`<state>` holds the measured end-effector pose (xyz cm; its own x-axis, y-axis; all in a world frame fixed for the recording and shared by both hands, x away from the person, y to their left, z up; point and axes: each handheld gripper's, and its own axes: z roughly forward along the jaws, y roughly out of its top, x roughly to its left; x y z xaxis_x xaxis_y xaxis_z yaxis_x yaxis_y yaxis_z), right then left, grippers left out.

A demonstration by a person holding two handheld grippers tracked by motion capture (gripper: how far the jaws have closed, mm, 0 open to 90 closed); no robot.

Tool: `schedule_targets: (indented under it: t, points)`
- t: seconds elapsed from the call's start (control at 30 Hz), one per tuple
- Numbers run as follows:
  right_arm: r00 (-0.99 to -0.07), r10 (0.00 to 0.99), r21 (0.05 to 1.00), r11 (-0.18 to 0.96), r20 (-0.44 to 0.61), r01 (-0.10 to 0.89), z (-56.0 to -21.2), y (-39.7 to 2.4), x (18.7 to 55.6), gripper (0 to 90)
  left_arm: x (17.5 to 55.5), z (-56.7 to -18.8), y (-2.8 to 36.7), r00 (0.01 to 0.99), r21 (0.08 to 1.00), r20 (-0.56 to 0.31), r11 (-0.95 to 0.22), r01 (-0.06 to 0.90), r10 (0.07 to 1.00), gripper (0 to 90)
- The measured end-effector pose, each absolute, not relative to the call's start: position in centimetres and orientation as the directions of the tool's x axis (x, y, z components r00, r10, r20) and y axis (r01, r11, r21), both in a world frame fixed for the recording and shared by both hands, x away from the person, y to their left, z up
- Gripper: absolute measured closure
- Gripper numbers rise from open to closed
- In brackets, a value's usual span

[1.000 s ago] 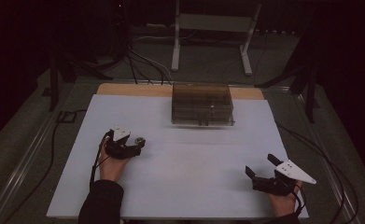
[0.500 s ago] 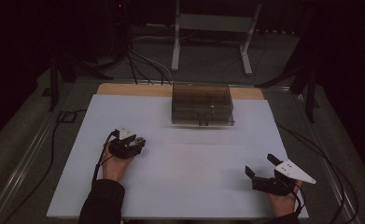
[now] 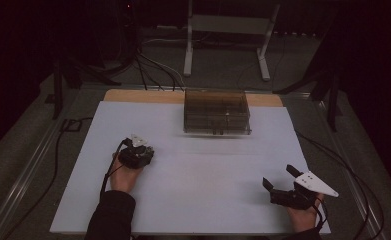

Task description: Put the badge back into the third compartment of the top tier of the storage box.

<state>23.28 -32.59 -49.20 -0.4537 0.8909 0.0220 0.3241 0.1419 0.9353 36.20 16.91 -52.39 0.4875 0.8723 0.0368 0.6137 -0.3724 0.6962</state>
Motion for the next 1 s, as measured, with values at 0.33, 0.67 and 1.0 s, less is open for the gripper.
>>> schedule_targets:
  t: [0.33,0.67,1.0]
  points:
    - [-0.454,0.891,0.935,0.142,0.022,0.324,-49.2,-32.6,23.3,0.0,35.9,-51.4,17.8,0.468,0.724,-0.003,-0.321,0.611,0.884,78.6]
    - [-0.455,0.89,0.934,0.144,0.022,0.327,-49.2,-32.6,23.3,0.0,36.0,-51.0,19.2,0.414,0.725,-0.017,-0.274,0.632,0.91,87.0]
    - [-0.457,0.889,0.933,0.145,0.023,0.329,-49.2,-32.6,23.4,0.0,36.4,-51.5,19.2,0.404,0.716,-0.037,-0.258,0.649,0.914,87.9]
